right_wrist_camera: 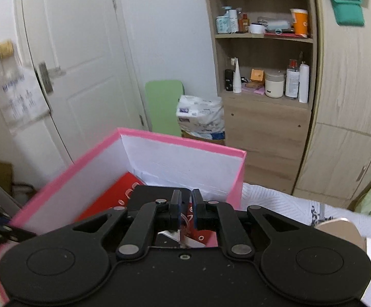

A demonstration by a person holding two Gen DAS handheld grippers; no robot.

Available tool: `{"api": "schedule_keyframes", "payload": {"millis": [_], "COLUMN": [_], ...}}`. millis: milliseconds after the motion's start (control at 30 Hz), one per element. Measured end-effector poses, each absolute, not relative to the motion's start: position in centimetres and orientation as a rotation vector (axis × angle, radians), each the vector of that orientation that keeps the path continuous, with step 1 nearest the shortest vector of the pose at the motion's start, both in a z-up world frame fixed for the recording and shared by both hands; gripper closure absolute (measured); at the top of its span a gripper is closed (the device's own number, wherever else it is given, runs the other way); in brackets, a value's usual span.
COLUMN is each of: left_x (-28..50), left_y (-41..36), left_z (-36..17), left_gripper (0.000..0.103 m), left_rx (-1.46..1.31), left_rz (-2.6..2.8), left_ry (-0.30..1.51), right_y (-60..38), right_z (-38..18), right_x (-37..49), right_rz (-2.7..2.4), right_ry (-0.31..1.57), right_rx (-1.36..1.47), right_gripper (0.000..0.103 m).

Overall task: Organize rigid objects
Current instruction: 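Carry the keys into the pink box and open the right gripper, then grasp the purple star keychain with the right gripper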

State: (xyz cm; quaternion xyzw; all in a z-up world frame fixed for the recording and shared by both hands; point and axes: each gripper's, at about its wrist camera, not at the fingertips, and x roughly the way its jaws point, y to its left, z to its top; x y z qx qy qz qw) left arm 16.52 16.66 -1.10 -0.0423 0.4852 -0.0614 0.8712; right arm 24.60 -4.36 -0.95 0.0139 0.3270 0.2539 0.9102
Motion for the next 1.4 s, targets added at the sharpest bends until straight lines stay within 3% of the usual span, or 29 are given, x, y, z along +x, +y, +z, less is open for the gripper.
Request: {"api": "schedule_keyframes", "payload": {"millis": [167, 267, 533, 833, 1067, 1400], "left_x": [16.6, 16.6, 16.5, 16.5, 16.6, 16.9], "left_y": [16.7, 16.7, 16.6, 16.5, 16.5, 16.3], "left_z": [-1.1, -1.1, -1.2, -1.2, -1.2, -1.1], "left_gripper": [0.092, 0.092, 0.092, 0.091, 0.091, 0.091], "left_rx": [-0.09, -0.09, -0.085, -0.077, -0.081, -0.07], "left_rz": [-0.128, -0.127, -0.125, -0.119, -0.115, -0.118], "left_ry": [1.016, 1.016, 1.015, 1.02, 1.026, 1.038], "right_y": [-8.1, -10.6, -16.9, -19.4, -17.4, -15.1], "right_z": [0.5, 0.7, -2.1, -6.1, -7.6, -10.0], "right_x": [23.0, 21.8, 20.4, 19.7, 20.2, 23.2], "right_rz": [0.525, 0.47, 0.289, 0.209, 0.273, 0.248], "right_ry": [0.664, 0.661, 0.743, 0.795, 0.797, 0.828], "right_rx": [0.126, 0.143, 0.171, 0.169, 0.047, -0.094], "right_gripper": [0.088, 0.082, 0.078, 0.061, 0.037, 0.036]}}
